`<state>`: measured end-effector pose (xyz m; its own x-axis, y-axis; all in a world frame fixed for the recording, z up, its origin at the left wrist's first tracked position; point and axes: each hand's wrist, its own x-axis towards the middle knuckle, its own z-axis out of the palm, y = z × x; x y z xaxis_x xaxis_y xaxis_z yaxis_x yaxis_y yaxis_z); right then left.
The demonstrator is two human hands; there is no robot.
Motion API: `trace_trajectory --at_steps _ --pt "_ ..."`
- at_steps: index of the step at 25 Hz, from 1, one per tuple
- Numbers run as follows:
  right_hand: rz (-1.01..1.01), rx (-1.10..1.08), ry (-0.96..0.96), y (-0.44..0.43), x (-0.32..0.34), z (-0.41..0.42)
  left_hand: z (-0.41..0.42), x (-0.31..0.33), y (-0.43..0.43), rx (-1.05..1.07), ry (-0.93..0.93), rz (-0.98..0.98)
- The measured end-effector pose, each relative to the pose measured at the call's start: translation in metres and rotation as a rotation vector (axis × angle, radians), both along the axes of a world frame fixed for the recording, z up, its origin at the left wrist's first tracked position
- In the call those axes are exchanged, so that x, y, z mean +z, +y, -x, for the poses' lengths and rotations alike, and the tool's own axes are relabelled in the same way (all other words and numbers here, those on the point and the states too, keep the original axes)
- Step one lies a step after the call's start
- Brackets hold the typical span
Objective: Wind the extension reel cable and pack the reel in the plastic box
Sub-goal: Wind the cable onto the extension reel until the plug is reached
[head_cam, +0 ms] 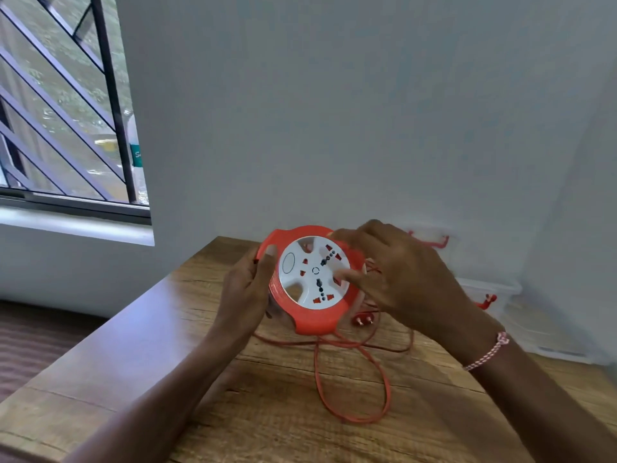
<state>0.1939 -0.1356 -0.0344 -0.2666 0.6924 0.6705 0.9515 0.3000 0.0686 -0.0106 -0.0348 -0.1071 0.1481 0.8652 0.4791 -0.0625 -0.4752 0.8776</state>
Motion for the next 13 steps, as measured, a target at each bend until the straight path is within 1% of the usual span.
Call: trace_trajectory --at_steps 2,5,8,11,13 --pt "0.058 -0.061 -0.149 -0.001 0.007 0.020 0.000 0.000 0.000 0.022 0.024 -0.032" --pt "0.076 -0.170 -0.247 0.008 0.000 0.041 -0.001 -0.004 -0.001 0.042 0.048 -0.069" --pt "0.087 -0.238 -0.256 0.012 -0.003 0.048 0.000 -0.004 -0.001 0.074 0.059 -0.073" --pt "0.050 -0.268 -0.273 0.012 -0.004 0.053 0.001 -0.004 0.000 0.090 0.057 -0.073" --pt "0.059 -0.259 -0.191 0.013 -0.006 0.054 -0.001 -0.004 0.000 0.099 0.048 -0.098"
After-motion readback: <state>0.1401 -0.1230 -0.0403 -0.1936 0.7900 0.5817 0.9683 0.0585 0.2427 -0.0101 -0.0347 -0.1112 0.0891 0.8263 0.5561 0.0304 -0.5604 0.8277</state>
